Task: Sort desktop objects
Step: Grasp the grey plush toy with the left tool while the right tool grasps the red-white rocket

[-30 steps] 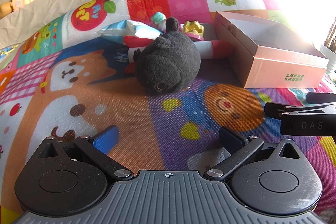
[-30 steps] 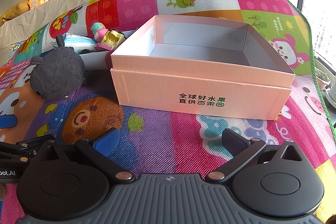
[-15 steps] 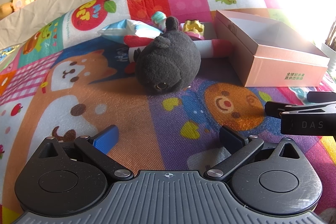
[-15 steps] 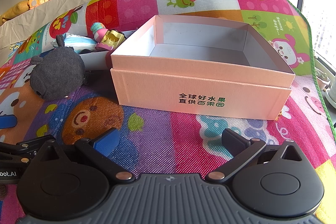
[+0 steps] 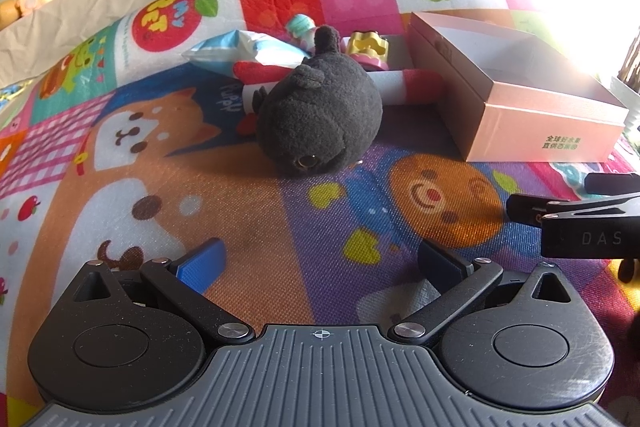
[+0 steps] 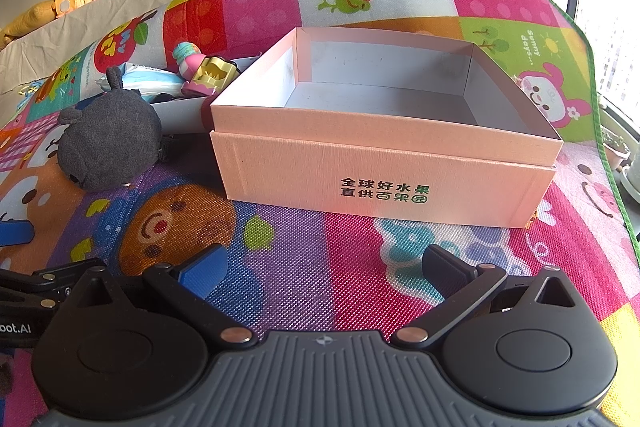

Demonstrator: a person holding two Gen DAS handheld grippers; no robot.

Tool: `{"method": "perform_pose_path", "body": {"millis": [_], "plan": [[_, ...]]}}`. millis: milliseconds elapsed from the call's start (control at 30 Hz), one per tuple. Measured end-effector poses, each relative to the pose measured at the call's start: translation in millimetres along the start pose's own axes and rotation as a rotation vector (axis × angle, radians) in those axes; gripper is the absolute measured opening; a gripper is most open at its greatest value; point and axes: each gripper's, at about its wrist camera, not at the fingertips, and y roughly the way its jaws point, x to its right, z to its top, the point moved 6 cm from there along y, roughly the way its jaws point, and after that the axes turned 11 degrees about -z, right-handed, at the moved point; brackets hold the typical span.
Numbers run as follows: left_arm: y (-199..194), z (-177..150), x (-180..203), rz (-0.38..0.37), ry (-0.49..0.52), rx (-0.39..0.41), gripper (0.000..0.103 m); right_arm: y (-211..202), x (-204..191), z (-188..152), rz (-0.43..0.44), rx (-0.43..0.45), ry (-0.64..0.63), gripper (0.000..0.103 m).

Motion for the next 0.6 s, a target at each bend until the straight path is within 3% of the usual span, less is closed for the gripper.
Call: {"method": "perform_pose_path", "body": {"millis": [300, 367, 467, 600], "plan": [[-2, 1, -1, -0.026, 0.002, 0.004, 0.103, -7, -3, -5, -0.013, -0.042, -0.019, 0.103], [-5, 6, -6, -0.05, -0.031, 0.038, 0.103, -7, -3, -5, -0.012, -0.041, -0.018, 0.103], [-10, 24, -15, -0.027, -0.056, 0.121, 0.103, -7, -3, -5, -0.006, -0.038, -0.015, 0.103], [2, 52, -10, -0.008, 0.019, 0.171, 0.103, -6, -2, -4, -0.004, -0.03, -0.011, 0.103]]}}
